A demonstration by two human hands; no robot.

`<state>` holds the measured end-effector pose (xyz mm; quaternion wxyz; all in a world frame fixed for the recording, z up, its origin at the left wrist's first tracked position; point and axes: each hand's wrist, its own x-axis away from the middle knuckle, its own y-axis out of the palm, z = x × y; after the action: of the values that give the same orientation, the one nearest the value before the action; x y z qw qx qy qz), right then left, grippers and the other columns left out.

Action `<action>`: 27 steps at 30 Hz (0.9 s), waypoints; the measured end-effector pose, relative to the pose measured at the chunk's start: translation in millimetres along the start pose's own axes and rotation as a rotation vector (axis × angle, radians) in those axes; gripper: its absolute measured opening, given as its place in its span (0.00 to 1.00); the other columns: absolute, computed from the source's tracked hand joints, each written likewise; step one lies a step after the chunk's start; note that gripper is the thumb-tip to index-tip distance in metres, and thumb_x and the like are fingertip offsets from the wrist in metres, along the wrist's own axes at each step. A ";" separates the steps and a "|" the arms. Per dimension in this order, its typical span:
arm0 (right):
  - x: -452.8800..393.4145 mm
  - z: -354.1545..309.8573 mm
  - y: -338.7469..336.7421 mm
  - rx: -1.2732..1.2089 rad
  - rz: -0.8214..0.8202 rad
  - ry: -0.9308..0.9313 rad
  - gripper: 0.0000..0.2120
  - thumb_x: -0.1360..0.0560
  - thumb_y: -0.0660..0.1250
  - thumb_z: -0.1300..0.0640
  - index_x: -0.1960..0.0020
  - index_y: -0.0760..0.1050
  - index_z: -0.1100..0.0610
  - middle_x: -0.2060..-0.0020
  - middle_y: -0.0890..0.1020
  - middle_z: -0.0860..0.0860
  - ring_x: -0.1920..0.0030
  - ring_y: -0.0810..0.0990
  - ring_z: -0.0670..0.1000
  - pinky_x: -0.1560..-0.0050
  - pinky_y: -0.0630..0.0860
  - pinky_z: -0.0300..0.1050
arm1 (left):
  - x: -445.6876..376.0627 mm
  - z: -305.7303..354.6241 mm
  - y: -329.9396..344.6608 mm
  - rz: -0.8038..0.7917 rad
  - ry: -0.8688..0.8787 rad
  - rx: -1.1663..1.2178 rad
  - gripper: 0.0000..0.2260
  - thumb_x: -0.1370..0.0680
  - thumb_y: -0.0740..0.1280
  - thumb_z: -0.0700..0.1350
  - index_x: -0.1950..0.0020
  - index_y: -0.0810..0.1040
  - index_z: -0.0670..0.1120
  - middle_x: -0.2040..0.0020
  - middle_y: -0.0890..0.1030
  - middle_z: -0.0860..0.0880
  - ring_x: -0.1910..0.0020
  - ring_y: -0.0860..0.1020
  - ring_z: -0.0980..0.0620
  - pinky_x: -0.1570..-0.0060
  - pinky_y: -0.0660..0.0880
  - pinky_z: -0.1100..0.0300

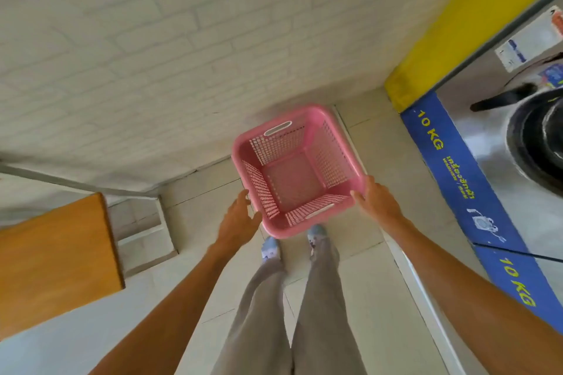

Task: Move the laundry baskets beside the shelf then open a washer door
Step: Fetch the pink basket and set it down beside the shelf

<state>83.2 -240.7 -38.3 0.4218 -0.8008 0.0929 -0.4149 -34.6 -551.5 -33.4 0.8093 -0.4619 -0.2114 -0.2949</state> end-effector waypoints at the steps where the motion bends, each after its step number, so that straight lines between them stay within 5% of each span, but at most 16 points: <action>1: -24.4 4.2 5.6 0.007 0.012 -0.004 0.27 0.19 0.64 0.49 0.27 0.64 0.63 0.44 0.81 0.62 0.46 0.82 0.62 0.50 0.80 0.53 | -15.3 -3.3 13.2 0.005 -0.018 0.012 0.34 0.24 0.70 0.57 0.22 0.59 0.50 0.31 0.76 0.48 0.41 0.80 0.45 0.44 0.79 0.44; 9: -187.4 44.2 74.7 0.027 0.059 -0.019 0.25 0.20 0.65 0.51 0.29 0.64 0.62 0.45 0.79 0.62 0.55 0.84 0.61 0.61 0.84 0.57 | -132.7 -46.6 110.2 0.222 -0.199 0.118 0.32 0.24 0.69 0.52 0.24 0.59 0.48 0.28 0.70 0.43 0.37 0.77 0.41 0.45 0.78 0.41; 14: -239.5 64.3 97.7 0.058 0.020 -0.115 0.24 0.19 0.64 0.52 0.27 0.63 0.61 0.49 0.81 0.58 0.65 0.84 0.55 0.71 0.82 0.49 | -174.6 -65.5 138.1 0.241 -0.244 0.116 0.33 0.23 0.68 0.47 0.23 0.55 0.43 0.34 0.71 0.37 0.39 0.74 0.35 0.48 0.77 0.37; 17: -259.7 66.9 102.9 0.058 0.036 -0.154 0.22 0.18 0.62 0.52 0.29 0.64 0.61 0.53 0.81 0.55 0.72 0.79 0.46 0.79 0.72 0.36 | -194.2 -82.2 142.1 0.233 -0.300 0.167 0.34 0.23 0.68 0.47 0.24 0.54 0.43 0.36 0.76 0.38 0.42 0.78 0.36 0.49 0.79 0.37; 23: -293.7 55.3 106.6 -0.062 0.030 -0.081 0.18 0.17 0.62 0.53 0.32 0.66 0.61 0.53 0.79 0.55 0.69 0.80 0.49 0.77 0.72 0.35 | -220.7 -98.1 153.9 0.221 -0.404 0.382 0.29 0.24 0.70 0.43 0.29 0.59 0.42 0.45 0.78 0.43 0.52 0.81 0.42 0.64 0.78 0.56; 27: -293.7 53.3 104.4 -0.119 0.019 0.005 0.16 0.19 0.63 0.56 0.33 0.68 0.62 0.50 0.79 0.55 0.66 0.79 0.49 0.71 0.74 0.39 | -218.9 -103.4 152.8 0.223 -0.441 0.408 0.23 0.25 0.67 0.42 0.32 0.64 0.44 0.47 0.77 0.45 0.52 0.82 0.42 0.56 0.82 0.49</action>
<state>-43.7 -127.7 -304.9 0.3770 -0.8225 0.1263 -0.4067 -85.9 -518.9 -313.1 0.8474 -0.3632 -0.3843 -0.0486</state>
